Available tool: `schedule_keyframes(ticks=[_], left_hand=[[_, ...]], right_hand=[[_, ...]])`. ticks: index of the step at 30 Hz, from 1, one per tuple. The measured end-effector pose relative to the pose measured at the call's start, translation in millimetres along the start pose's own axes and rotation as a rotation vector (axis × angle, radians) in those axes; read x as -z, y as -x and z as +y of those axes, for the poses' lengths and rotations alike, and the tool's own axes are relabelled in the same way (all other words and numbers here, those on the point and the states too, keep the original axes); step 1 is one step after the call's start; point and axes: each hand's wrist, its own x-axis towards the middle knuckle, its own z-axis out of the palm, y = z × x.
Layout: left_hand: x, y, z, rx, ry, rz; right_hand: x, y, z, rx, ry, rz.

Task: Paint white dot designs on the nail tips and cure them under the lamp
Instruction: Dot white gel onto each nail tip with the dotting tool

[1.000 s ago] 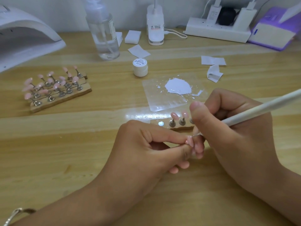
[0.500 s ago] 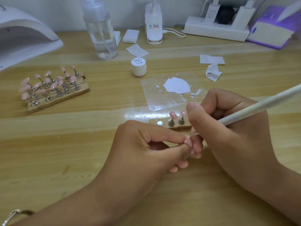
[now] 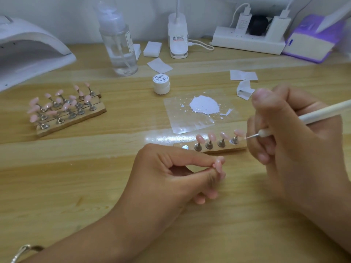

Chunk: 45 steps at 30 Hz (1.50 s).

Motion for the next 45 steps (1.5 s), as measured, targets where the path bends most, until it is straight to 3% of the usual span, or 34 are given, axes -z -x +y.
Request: schedule_keyframes(ticks=[5,14,17,22,26,30,35,45], left_hand=[[-0.8,1.0,2.5,-0.009,0.013,0.010],[0.5,0.0,3.5,-0.001,-0.028,0.012],[2.6,-0.8,4.6,-0.001,-0.031,-0.005],[3.5,-0.9,2.3,0.022,0.000,0.004],[4.5,-3.4,0.5,0.024,0.016,0.009],[3.5,-4.8,-1.3,0.021,0.042,0.020],[5.2,-4.0,-0.8,0.015,0.046,-0.004],[4.7,-3.8,0.2,-0.035,0.059,-0.043]], right_hand=[[8.3,-22.1,-7.0,0.046,0.158,0.021],[7.6,-95.1,-6.1,-0.027,0.824,-0.307],[-4.6,-107.5,10.3,0.044,0.886,-0.281],[-15.0,-109.1,27.3,-0.027,1.025,-0.389],[-14.0,-101.2,-2.0,0.126,0.753,-0.179],[-12.7,-46.2,-21.1,0.031,0.363,-0.160],[-8.9,9.0,-11.1,-0.035,0.243,-0.118],[-15.9,18.9,0.1,-0.011,0.166,-0.102]])
